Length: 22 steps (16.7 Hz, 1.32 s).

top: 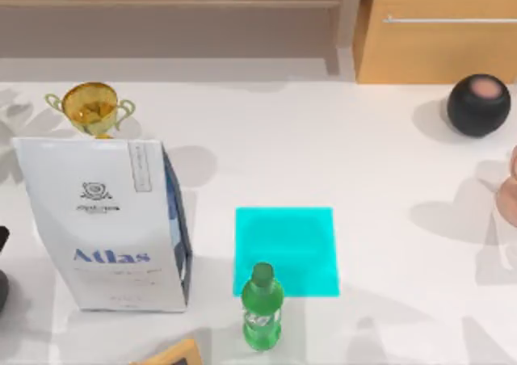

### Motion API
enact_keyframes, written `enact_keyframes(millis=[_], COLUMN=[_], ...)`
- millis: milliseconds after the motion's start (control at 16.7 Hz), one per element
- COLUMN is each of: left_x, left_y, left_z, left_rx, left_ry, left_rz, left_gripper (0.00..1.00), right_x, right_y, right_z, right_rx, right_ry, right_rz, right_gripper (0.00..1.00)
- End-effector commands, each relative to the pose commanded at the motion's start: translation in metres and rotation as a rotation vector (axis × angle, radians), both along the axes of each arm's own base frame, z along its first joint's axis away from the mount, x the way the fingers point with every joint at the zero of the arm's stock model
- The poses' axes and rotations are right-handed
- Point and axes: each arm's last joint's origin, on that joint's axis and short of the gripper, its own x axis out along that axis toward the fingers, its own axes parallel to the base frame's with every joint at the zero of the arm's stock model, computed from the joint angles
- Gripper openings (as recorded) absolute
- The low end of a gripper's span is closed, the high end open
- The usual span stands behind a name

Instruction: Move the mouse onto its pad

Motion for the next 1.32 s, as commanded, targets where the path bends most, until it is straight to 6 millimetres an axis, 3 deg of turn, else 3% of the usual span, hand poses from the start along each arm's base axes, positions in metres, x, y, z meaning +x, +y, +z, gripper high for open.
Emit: enact_keyframes(millis=[480,1020,1320], left_x=[0.001,0.004,0.001], left_y=[0.000,0.000,-0.001], left_z=[-0.006,-0.088,-0.102], left_rx=[-0.007,-0.005,-0.007], left_ry=[0.021,0.010,0.020], left_rz=[0.006,0.005,0.005], left_gripper=[1.00,1.00,1.00], right_x=[0.000,0.000,0.000], right_y=[0.000,0.000,0.000], right_z=[0.000,0.000,0.000], right_rx=[0.000,0.000,0.000], right_ry=[0.000,0.000,0.000], right_rz=[0.000,0.000,0.000], right_gripper=[1.00,1.00,1.00])
